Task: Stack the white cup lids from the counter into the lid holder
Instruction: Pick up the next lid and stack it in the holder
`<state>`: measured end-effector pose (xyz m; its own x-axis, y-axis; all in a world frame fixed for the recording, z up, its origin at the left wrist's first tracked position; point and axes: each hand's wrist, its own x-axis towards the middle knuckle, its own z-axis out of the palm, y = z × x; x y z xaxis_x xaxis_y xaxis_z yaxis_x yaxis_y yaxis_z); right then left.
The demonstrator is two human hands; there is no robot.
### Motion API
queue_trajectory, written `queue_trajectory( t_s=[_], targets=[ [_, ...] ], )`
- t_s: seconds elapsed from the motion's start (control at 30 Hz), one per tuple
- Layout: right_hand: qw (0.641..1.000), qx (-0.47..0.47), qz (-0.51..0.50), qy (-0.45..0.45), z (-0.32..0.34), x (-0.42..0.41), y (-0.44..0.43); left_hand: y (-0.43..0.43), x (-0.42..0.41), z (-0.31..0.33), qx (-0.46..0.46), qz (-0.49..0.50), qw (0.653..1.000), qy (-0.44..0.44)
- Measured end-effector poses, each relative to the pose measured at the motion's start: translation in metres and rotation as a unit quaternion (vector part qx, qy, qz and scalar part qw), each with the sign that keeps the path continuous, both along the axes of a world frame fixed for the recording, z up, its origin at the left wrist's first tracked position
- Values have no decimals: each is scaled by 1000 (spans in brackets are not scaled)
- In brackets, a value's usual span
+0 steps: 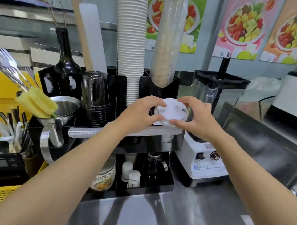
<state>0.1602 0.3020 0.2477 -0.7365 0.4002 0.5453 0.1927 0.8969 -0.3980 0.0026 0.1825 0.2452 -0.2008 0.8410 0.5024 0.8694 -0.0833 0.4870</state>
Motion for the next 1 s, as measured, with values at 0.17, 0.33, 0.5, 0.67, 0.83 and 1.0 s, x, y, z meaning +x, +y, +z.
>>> queue_trajectory(
  t_s=[0.17,0.33,0.5,0.67,0.83,1.0],
  targets=[
    [997,8,-21,-73,-1,-22,27,26,-14,-6,-45,2,998,47],
    [986,-13,-36,-161,-6,-36,47,41,-21,-21,-95,7,991,94],
    [975,-16,-35,-217,-2,-44,52,47,-24,-21,-117,7,974,193],
    [936,10,-67,-346,-2,-51,47,48,-24,-31,-166,12,954,249],
    [927,-17,-94,-364,-9,-52,52,47,-22,-37,-192,7,945,265],
    [961,18,-92,-260,-20,-46,43,35,-16,-39,-186,19,942,278]
  ],
)
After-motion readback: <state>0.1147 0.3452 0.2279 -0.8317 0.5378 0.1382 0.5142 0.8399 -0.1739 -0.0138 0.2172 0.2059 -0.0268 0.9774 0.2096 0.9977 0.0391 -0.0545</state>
